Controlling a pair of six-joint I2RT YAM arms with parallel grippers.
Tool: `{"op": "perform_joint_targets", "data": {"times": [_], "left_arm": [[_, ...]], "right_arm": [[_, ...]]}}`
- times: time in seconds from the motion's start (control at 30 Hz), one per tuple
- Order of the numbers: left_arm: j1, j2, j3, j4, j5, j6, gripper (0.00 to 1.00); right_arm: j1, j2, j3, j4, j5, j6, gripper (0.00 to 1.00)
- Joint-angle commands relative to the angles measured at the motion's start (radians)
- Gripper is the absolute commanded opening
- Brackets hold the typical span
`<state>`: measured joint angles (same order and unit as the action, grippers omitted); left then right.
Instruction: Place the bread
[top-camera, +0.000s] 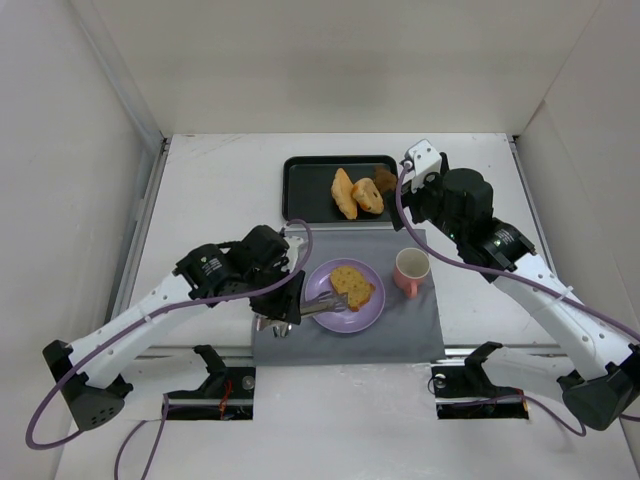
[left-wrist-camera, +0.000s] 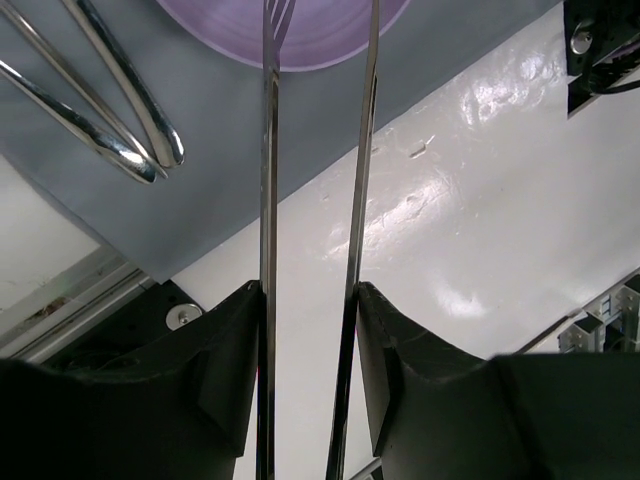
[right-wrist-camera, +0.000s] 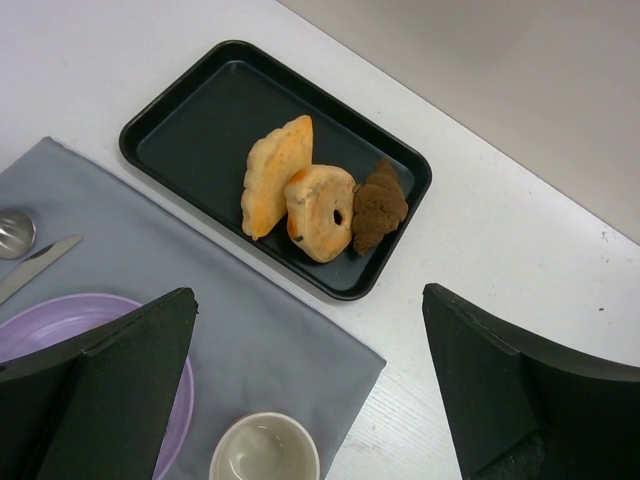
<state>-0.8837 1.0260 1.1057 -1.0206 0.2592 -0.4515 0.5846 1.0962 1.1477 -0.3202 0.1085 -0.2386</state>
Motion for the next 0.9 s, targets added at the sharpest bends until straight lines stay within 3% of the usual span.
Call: {"op": "perform_joint_targets", "data": {"times": [0.0, 0.3, 0.53, 0.6, 0.8, 0.87], "left_arm": [[-0.001, -0.015, 0.025, -0.032, -0.035, -0.012, 0.37], [-0.001, -0.057, 0.095, -0.078, -0.156, -0.074, 0.33], [-0.001, 0.011, 0.214, 0.003, -0.435, -0.078, 0.31], [0.032, 0.032, 0.204, 0.054, -0.538, -0.035, 0.31], [0.247, 0.138, 0.128, 0.29, -0.618, 0.106, 0.31], [0.308, 0.183, 0.128, 0.303, -0.661, 0.163, 0.31]], "right_arm": [[0.009, -0.024, 0.003, 0.063, 0.007, 0.013, 1.0], [0.009, -0.024, 0.003, 0.063, 0.007, 0.013, 1.0], [0.009, -0.033, 0.003, 0.063, -0.012, 0.022, 1.0], [0.009, -0.033, 0.003, 0.063, -0.021, 0.022, 1.0], [0.009, -0.042, 0.003, 0.063, -0.052, 0.022, 1.0], [0.009, -0.042, 0.003, 0.063, -0.052, 0.022, 1.0]]}}
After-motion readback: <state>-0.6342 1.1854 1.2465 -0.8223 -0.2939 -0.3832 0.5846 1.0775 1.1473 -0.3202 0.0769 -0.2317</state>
